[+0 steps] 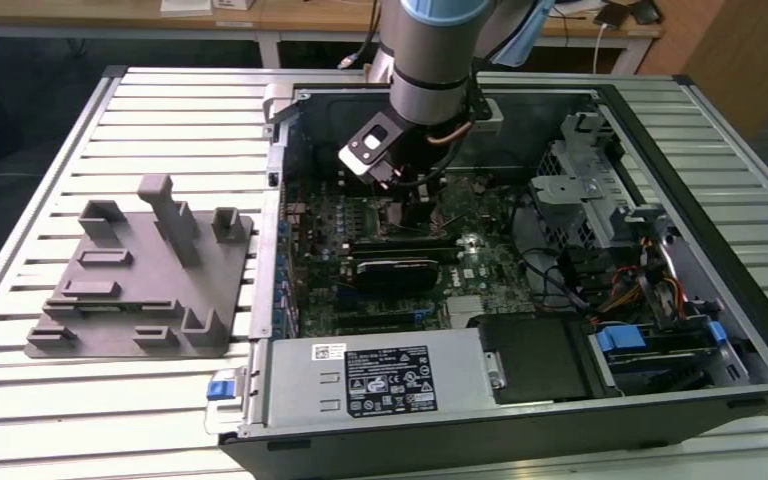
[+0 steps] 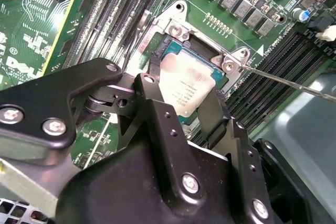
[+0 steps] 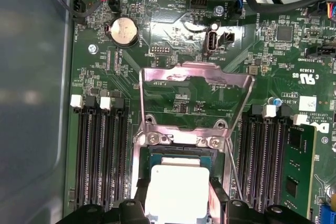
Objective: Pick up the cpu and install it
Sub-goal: 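Place the cpu into insertion slot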
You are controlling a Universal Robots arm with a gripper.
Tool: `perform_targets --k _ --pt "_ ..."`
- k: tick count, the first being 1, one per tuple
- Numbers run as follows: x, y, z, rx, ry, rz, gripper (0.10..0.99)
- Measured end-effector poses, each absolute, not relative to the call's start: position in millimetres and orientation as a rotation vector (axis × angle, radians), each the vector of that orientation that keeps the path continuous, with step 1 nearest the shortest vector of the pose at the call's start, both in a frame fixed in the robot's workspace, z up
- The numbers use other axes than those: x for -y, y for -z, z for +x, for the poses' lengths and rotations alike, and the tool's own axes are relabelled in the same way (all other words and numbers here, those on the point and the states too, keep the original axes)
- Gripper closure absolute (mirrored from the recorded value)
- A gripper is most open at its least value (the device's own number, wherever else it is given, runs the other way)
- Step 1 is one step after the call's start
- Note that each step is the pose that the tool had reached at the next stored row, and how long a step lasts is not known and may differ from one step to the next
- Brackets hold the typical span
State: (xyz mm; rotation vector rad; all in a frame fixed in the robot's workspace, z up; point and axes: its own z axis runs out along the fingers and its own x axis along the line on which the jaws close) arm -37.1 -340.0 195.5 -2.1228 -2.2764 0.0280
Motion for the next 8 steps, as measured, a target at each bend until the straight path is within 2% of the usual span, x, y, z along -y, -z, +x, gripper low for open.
perform_targets --k 8 --pt "340.1 -195.4 -37.1 2.279 -0.029 -2.119 0.557"
